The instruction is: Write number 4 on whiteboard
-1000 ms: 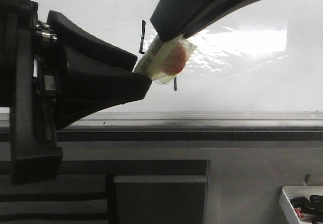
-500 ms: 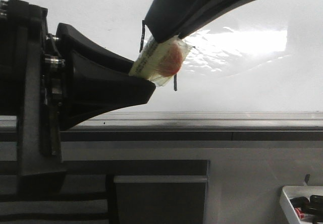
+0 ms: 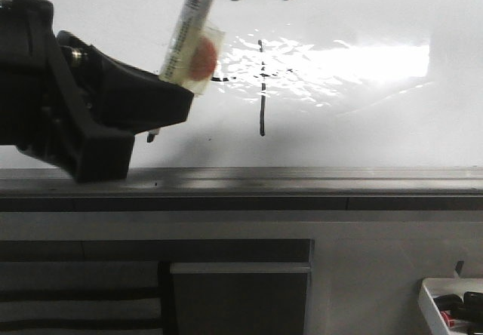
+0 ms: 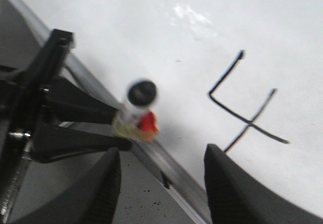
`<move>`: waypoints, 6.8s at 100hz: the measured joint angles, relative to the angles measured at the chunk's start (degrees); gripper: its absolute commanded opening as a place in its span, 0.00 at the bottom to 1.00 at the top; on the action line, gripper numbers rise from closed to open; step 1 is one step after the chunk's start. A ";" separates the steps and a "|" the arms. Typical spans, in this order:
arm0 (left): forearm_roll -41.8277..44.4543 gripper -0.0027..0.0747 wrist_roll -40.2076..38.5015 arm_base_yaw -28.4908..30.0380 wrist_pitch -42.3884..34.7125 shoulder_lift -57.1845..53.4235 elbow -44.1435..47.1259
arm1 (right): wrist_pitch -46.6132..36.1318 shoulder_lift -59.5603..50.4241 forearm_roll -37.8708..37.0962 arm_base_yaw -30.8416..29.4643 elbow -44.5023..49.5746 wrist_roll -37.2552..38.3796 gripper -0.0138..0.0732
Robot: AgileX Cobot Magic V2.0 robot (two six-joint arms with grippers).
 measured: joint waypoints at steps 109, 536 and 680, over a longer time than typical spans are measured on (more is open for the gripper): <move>-29.52 0.39 -2.69 7.68 37.04 3.50 -18.79 | 1.11 -4.24 -0.36 -4.28 0.00 0.00 0.57; -2.68 0.01 -1.50 44.81 52.12 -74.26 22.34 | -15.71 -66.78 -7.85 -4.28 45.91 0.02 0.09; -2.68 0.01 -1.60 45.03 52.15 -74.26 22.34 | -3.96 -66.78 -2.98 -37.86 54.17 0.10 0.09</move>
